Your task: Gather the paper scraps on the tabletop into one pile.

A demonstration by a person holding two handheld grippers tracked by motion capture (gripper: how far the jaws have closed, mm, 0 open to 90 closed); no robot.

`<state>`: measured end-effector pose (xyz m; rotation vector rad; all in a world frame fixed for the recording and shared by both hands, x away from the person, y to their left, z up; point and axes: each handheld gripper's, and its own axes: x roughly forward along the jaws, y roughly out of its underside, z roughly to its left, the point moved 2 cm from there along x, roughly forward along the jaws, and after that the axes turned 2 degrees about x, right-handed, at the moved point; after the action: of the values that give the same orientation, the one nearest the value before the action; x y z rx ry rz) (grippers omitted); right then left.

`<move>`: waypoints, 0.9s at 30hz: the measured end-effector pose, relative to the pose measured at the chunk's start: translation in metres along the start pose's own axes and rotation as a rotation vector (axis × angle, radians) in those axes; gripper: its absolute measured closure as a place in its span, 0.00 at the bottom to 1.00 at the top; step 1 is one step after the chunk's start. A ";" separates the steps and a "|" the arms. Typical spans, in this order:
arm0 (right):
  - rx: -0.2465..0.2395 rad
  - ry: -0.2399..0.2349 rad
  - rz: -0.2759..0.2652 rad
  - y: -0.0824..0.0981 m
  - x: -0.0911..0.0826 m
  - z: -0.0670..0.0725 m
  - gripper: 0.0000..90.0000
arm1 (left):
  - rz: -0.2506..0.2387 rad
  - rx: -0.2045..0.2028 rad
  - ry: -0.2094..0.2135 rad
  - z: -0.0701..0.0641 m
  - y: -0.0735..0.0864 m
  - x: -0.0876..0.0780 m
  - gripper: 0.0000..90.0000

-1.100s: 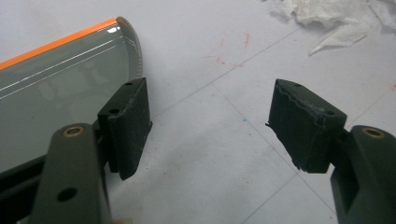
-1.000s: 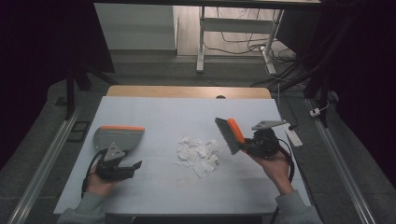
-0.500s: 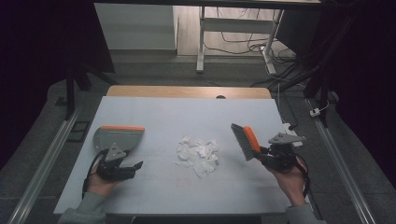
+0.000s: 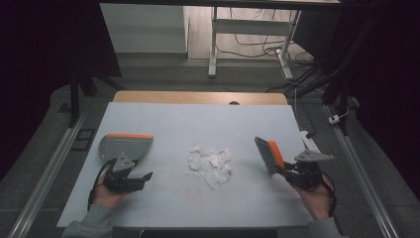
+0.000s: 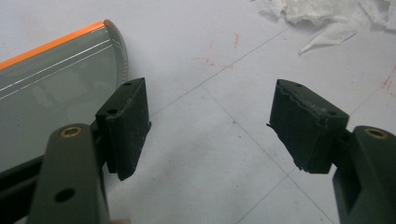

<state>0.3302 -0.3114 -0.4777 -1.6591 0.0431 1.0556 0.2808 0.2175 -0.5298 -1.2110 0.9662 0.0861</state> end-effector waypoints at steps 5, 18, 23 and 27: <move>-0.008 -0.016 -0.028 -0.001 -0.001 0.001 0.78 | 0.000 0.004 0.003 -0.001 0.000 0.000 0.32; -0.021 -0.032 -0.050 -0.002 -0.002 0.003 0.78 | 0.002 0.011 0.005 -0.002 -0.001 0.001 0.32; -0.030 -0.037 -0.051 -0.001 -0.002 0.004 0.78 | 0.002 0.011 0.006 -0.002 -0.001 0.001 0.32; -0.034 -0.040 -0.051 -0.002 -0.002 0.005 0.78 | 0.003 0.011 0.006 -0.002 -0.001 0.001 0.32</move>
<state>0.3268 -0.3076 -0.4744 -1.6611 -0.0436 1.0553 0.2806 0.2156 -0.5299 -1.2003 0.9722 0.0797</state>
